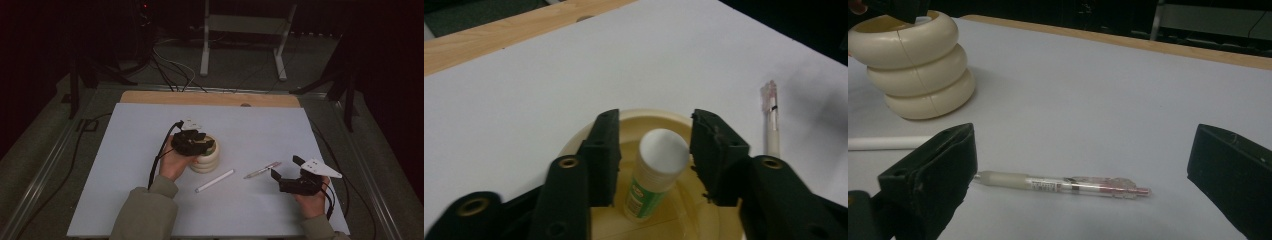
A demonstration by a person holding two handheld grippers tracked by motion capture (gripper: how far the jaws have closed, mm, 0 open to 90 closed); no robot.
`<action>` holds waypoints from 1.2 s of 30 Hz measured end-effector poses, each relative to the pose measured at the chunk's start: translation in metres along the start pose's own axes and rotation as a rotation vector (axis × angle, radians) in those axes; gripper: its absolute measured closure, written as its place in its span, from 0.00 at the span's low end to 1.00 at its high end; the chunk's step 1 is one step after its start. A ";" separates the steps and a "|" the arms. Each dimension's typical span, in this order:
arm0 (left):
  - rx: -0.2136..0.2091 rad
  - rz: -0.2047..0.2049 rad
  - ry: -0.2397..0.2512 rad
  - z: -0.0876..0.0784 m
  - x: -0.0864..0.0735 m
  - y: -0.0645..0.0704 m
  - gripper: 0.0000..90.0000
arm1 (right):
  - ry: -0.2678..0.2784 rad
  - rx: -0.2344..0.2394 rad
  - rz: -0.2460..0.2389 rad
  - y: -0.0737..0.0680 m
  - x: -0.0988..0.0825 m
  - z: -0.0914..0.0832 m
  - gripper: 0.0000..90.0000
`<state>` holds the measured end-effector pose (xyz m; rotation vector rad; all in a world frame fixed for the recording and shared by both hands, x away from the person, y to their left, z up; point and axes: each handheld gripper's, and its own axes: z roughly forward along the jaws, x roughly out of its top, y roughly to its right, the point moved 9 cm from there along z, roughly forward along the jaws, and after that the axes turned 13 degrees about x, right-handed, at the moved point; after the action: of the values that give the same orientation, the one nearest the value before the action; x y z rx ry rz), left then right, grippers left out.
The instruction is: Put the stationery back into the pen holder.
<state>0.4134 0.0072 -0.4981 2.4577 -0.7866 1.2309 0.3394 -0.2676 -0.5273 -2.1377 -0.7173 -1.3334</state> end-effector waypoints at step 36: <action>0.062 0.003 -0.009 -0.034 0.005 -0.012 0.00 | -0.005 0.003 -0.002 0.000 -0.001 0.001 0.00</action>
<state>0.4009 0.0307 -0.4741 2.5139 -0.7656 1.2644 0.3396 -0.2668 -0.5283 -2.1391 -0.7234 -1.3270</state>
